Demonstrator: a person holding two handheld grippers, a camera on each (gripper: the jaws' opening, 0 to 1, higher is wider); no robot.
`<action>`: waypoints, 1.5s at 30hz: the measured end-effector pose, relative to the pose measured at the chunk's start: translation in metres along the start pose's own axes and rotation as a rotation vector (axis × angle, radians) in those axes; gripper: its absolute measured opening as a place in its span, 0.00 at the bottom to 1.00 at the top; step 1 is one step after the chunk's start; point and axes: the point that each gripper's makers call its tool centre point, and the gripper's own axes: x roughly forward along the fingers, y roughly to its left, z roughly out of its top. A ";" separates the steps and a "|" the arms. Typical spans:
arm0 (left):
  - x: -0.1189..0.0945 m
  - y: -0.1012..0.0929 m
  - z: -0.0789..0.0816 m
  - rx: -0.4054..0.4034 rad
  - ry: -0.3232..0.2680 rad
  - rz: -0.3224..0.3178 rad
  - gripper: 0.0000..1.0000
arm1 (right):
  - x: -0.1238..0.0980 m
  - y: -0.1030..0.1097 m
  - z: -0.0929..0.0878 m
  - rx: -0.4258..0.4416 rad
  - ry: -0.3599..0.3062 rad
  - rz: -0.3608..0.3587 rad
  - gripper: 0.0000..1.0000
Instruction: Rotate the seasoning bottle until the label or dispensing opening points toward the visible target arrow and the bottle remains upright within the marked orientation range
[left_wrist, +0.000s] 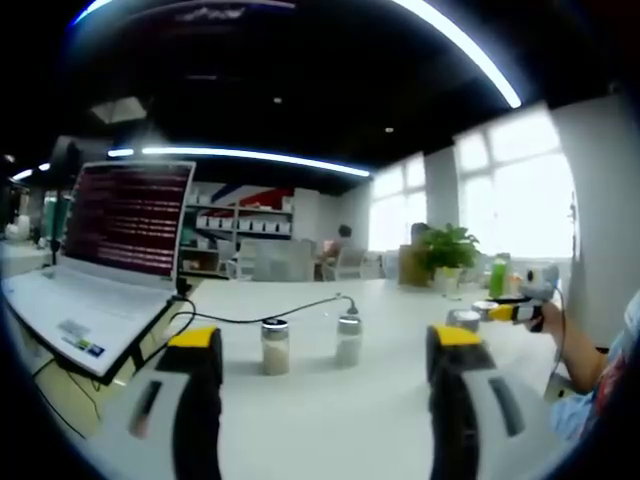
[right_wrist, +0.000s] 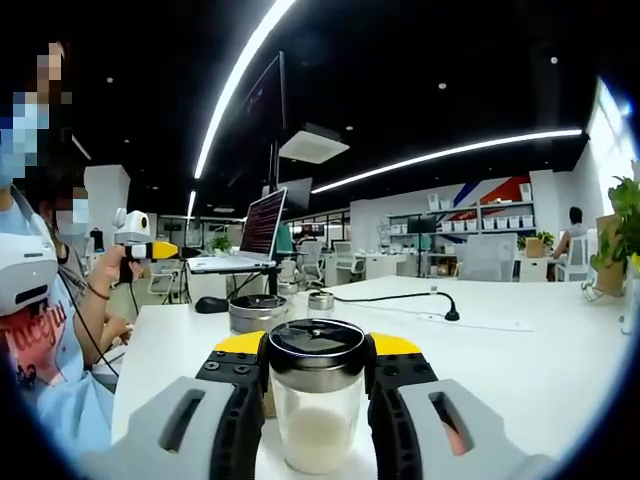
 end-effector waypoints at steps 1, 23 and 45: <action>0.000 0.000 0.000 -0.001 0.001 0.001 0.89 | 0.000 0.000 0.000 0.000 0.001 -0.007 0.37; 0.001 0.000 -0.004 -0.016 0.009 -0.001 0.88 | -0.001 -0.001 -0.002 0.032 -0.003 -0.143 0.37; 0.005 0.000 -0.009 -0.029 0.024 -0.007 0.87 | -0.003 -0.003 -0.005 0.084 -0.008 -0.326 0.38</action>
